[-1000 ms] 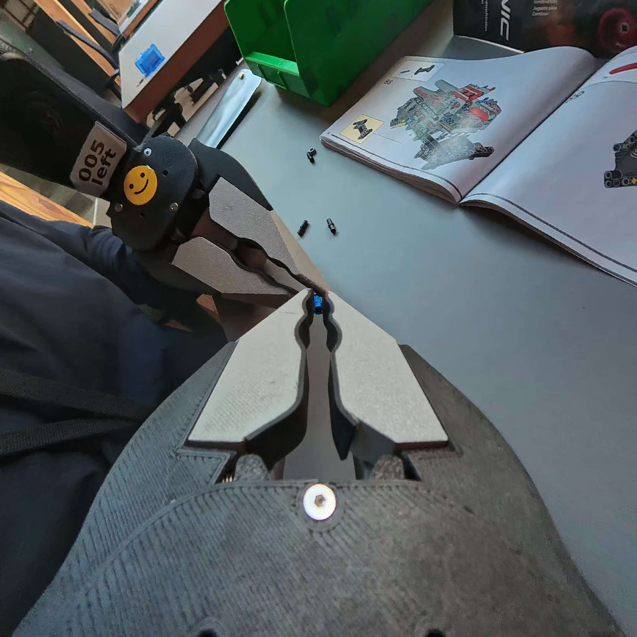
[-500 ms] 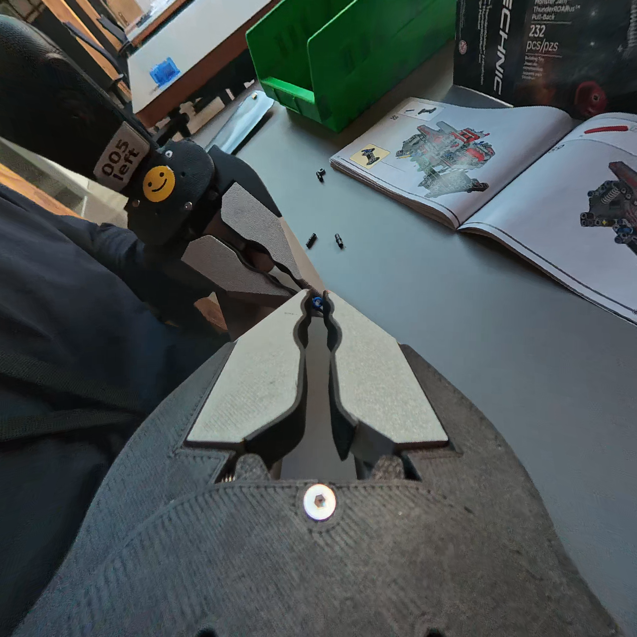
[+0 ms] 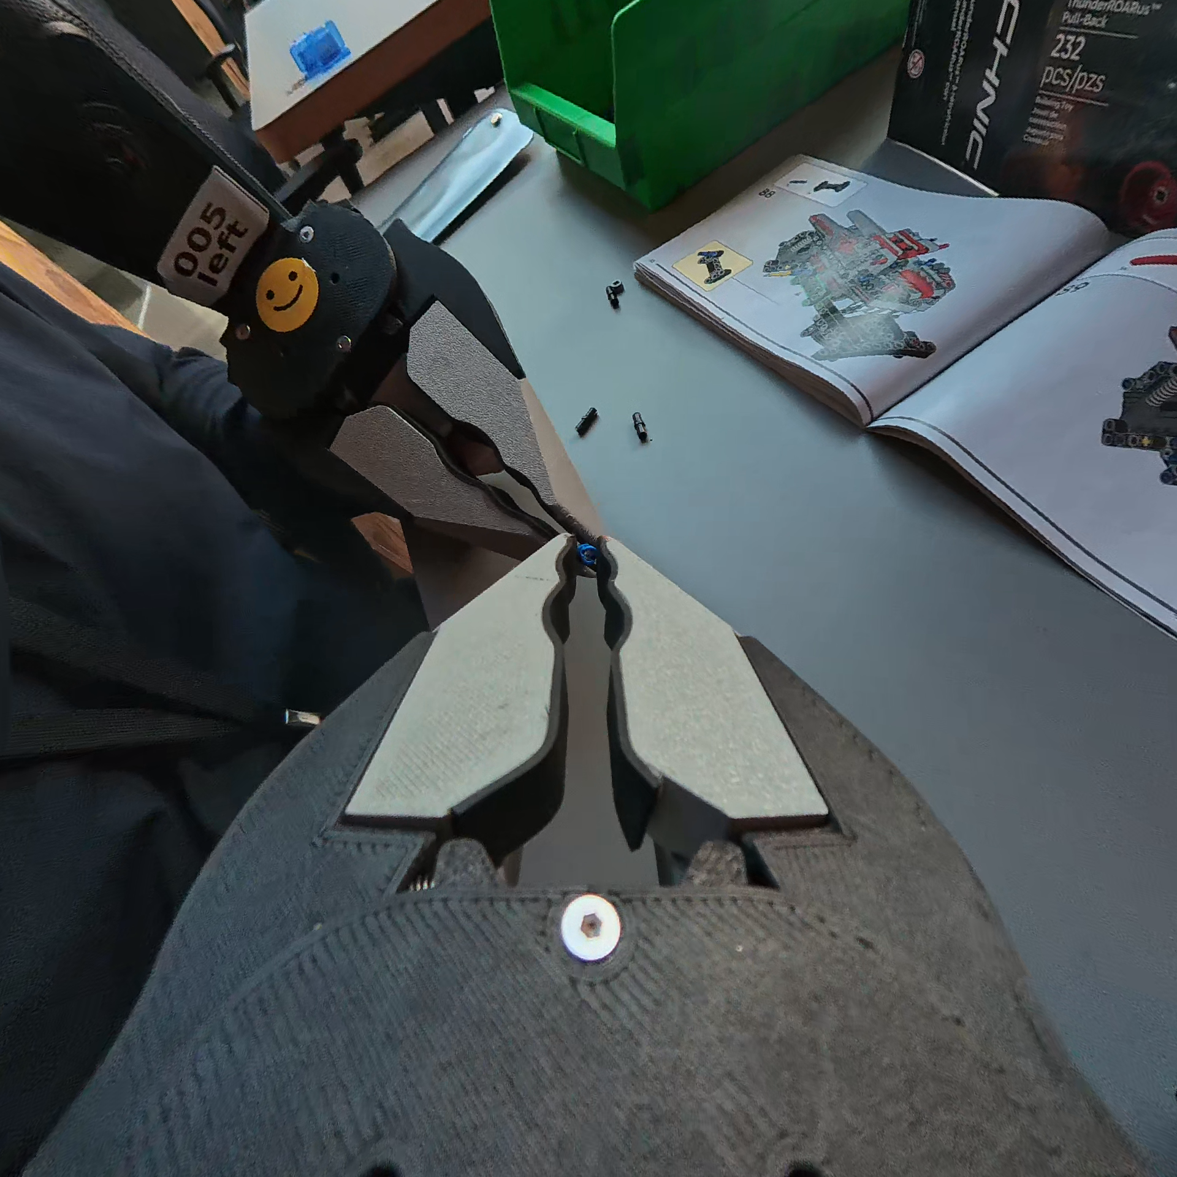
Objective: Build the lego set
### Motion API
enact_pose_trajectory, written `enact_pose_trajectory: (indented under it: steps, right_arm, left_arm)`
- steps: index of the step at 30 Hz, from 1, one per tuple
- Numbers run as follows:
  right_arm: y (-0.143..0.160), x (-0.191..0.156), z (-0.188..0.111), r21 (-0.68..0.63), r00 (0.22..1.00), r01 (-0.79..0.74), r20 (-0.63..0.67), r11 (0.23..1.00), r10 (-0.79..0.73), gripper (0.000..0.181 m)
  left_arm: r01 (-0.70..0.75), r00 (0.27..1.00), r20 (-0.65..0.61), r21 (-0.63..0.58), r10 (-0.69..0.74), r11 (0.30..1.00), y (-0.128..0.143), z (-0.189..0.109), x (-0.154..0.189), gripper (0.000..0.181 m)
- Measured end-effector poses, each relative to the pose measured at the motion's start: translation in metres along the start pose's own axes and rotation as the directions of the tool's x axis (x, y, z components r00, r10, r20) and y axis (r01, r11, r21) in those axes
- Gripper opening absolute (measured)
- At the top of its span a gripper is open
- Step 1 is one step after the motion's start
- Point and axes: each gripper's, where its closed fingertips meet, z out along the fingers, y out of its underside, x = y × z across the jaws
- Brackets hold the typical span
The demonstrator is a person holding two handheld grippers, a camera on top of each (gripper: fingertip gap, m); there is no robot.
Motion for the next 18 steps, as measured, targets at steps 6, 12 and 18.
enact_pose_trajectory:
  steps: [6, 12, 18]
  right_arm:
    - [-0.001, -0.002, -0.003, 0.021, 1.000, -0.014, 0.026, 1.000, 0.013, 0.003]
    - [-0.003, -0.003, -0.003, 0.021, 1.000, 0.022, 0.011, 1.000, -0.022, 0.003]
    - [0.006, 0.006, 0.007, -0.078, 0.996, 0.074, -0.042, 0.994, -0.078, 0.003]
  left_arm:
    - [-0.039, 0.999, 0.024, -0.005, 0.040, 0.999, -0.003, 0.000, 0.001, 0.000]
    - [-0.071, 0.997, 0.045, 0.003, 0.070, 0.998, -0.005, -0.001, -0.001, 0.000]
    - [0.028, 1.000, -0.009, -0.016, -0.028, 0.999, 0.008, 0.000, -0.005, 0.001]
